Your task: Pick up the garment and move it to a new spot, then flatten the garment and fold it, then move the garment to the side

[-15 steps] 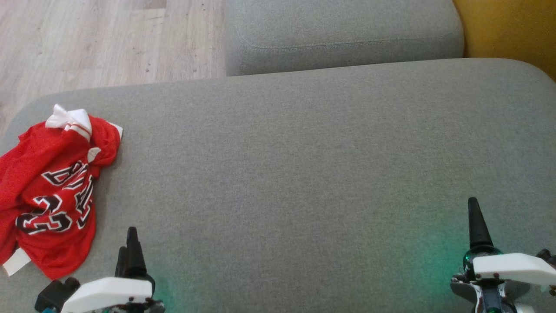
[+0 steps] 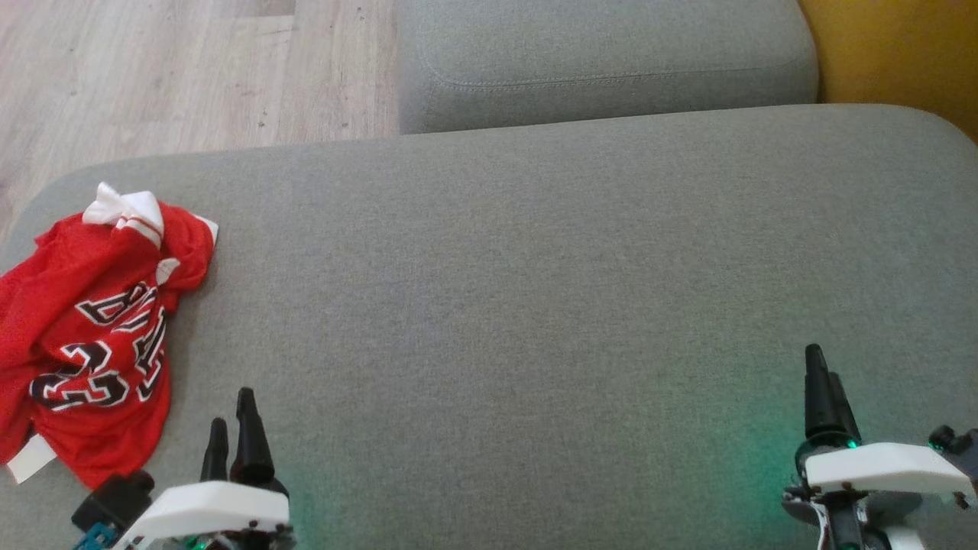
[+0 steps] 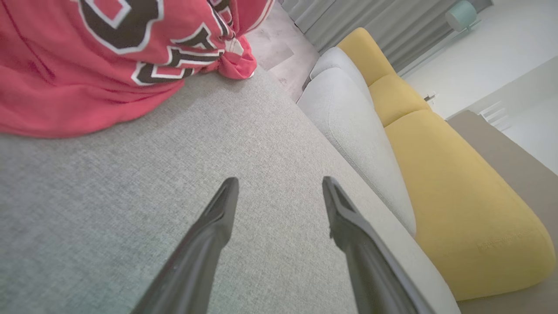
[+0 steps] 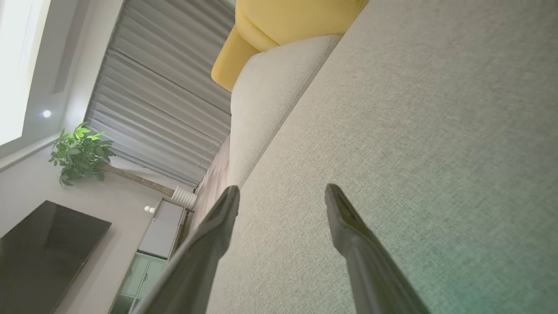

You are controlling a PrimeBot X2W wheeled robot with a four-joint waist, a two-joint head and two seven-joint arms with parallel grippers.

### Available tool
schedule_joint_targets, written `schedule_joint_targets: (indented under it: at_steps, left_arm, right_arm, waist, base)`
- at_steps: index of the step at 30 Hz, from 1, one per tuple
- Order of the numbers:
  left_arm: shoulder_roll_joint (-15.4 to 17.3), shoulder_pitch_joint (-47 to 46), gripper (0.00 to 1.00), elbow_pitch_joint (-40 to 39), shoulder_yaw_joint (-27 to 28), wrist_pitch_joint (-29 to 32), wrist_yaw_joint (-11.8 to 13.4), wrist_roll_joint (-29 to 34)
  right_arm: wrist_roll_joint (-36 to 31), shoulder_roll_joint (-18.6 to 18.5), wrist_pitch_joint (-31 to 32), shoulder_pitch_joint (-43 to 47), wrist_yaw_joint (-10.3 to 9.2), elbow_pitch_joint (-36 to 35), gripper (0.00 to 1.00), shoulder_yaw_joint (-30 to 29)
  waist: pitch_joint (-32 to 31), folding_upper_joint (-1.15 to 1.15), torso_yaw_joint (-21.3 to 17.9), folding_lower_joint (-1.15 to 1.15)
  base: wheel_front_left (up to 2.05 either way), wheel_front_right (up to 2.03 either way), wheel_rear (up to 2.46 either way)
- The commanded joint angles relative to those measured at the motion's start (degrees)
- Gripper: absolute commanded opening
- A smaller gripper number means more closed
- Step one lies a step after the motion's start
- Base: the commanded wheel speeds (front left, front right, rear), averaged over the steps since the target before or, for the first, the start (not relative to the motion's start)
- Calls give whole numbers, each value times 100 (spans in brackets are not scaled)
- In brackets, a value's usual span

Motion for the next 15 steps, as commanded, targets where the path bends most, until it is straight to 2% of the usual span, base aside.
schedule_joint_targets:
  at_steps: [1,15]
  left_arm:
    - [110,-218,100,-226,13,-101,32,218]
    - [146,-215,100,-298,-159,-336,149,1215]
  right_arm:
    - [-210,-29,-99,-298,-2,-180,100,89]
    - [-1221,-34,-300,-343,-2,-215,100,242]
  waist:
    - [-1,0,0,0]
    - [-20,0,21,0]
  base:
    - [0,0,0]
    - [0,0,0]
